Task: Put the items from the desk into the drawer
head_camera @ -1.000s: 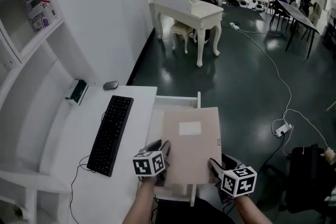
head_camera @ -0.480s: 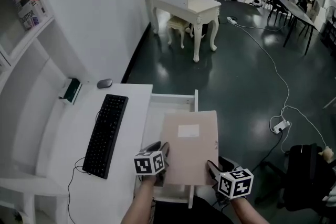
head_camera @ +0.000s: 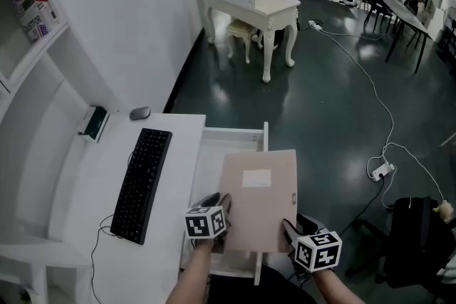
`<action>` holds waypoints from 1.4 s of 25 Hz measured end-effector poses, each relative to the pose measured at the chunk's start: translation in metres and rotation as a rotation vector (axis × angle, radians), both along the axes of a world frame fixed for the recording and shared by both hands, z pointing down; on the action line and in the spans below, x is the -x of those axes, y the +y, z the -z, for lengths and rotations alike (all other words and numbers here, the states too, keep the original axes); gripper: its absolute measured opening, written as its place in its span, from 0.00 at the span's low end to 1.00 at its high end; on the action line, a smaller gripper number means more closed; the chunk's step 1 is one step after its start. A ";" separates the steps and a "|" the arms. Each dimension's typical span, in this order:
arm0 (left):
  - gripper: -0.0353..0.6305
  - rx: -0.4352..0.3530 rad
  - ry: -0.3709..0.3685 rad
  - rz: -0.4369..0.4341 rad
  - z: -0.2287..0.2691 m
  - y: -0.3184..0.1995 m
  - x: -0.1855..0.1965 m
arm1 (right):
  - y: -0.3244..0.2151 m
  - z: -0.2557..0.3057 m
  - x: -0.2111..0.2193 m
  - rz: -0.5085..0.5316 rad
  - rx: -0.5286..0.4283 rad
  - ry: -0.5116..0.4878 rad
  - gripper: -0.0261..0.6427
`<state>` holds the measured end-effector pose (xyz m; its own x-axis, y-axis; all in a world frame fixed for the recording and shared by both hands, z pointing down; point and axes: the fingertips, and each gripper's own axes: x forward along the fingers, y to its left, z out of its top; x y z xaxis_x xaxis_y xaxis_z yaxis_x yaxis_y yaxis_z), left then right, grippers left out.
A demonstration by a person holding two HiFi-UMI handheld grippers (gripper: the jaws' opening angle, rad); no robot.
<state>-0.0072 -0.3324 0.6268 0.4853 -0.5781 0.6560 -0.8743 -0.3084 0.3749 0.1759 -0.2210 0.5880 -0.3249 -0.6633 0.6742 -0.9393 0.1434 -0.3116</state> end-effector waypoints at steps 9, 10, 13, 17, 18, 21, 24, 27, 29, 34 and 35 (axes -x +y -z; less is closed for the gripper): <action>0.25 -0.051 -0.073 0.022 0.006 -0.005 0.008 | -0.004 -0.002 0.005 -0.010 -0.008 0.043 0.31; 0.25 -0.066 -0.082 0.037 0.010 -0.006 0.011 | -0.004 -0.004 0.004 -0.015 0.000 0.048 0.31; 0.25 -0.115 -0.087 0.102 0.025 -0.007 0.024 | -0.001 -0.011 0.001 -0.038 0.027 0.059 0.29; 0.25 -0.180 -0.054 0.146 0.049 -0.006 0.035 | 0.001 -0.015 -0.002 -0.056 0.042 0.053 0.28; 0.25 -0.193 -0.044 0.154 0.054 -0.005 0.037 | 0.001 -0.015 -0.002 -0.055 0.041 0.055 0.28; 0.25 -0.223 -0.019 0.176 0.067 -0.004 0.042 | -0.001 -0.013 -0.001 -0.051 0.035 0.068 0.28; 0.25 -0.240 -0.008 0.183 0.076 -0.003 0.047 | -0.005 -0.009 0.002 -0.047 0.027 0.081 0.28; 0.25 -0.245 -0.006 0.185 0.079 -0.003 0.051 | -0.006 -0.008 0.008 -0.032 0.019 0.094 0.28; 0.25 -0.244 -0.007 0.189 0.079 -0.002 0.053 | -0.008 -0.006 0.011 -0.022 0.010 0.108 0.28; 0.25 -0.242 -0.003 0.202 0.081 0.001 0.060 | -0.013 0.000 0.025 -0.010 -0.007 0.117 0.28; 0.25 -0.241 -0.002 0.205 0.081 0.001 0.061 | -0.014 0.001 0.029 -0.009 -0.011 0.116 0.29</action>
